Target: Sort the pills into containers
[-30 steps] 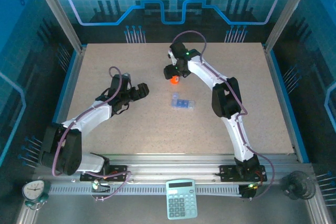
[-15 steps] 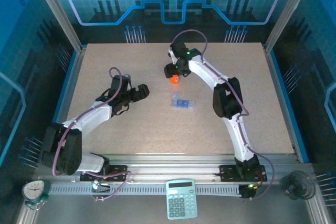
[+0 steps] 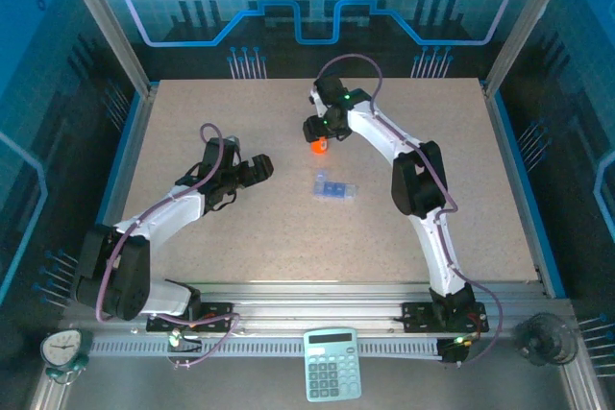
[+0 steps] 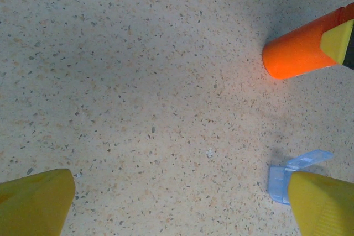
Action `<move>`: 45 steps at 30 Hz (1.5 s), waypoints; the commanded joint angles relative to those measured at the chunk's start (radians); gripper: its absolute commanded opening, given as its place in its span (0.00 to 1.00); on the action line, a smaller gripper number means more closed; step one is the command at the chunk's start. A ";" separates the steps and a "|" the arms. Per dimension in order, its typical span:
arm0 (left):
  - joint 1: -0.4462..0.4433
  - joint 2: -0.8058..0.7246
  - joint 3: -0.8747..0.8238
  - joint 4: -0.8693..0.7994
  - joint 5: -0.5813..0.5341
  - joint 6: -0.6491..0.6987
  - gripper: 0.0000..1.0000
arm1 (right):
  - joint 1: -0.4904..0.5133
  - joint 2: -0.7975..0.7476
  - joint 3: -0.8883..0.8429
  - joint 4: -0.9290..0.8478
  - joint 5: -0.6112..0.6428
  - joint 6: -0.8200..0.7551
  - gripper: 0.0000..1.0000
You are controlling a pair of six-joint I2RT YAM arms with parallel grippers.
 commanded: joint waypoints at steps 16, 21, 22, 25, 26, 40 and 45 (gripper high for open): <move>0.008 0.023 0.031 0.032 0.096 0.028 0.99 | -0.029 -0.141 -0.056 0.051 -0.077 0.022 0.39; -0.014 0.043 0.094 0.075 0.143 0.119 0.99 | -0.073 -0.243 -0.104 0.070 -0.152 0.050 0.39; -0.021 0.042 0.099 0.098 0.157 0.143 0.99 | -0.085 -0.259 -0.115 0.074 -0.171 0.057 0.39; -0.040 0.054 0.130 0.149 0.202 0.223 0.99 | -0.122 -0.309 -0.149 0.076 -0.238 0.070 0.39; -0.046 0.066 0.142 0.162 0.225 0.256 0.99 | -0.134 -0.329 -0.165 0.078 -0.260 0.072 0.39; -0.160 0.191 0.230 0.454 0.506 0.734 0.99 | -0.306 -0.708 -0.535 0.161 -0.596 0.122 0.38; -0.208 0.242 0.276 0.454 0.531 0.836 0.99 | -0.343 -0.800 -0.612 0.092 -0.625 0.066 0.38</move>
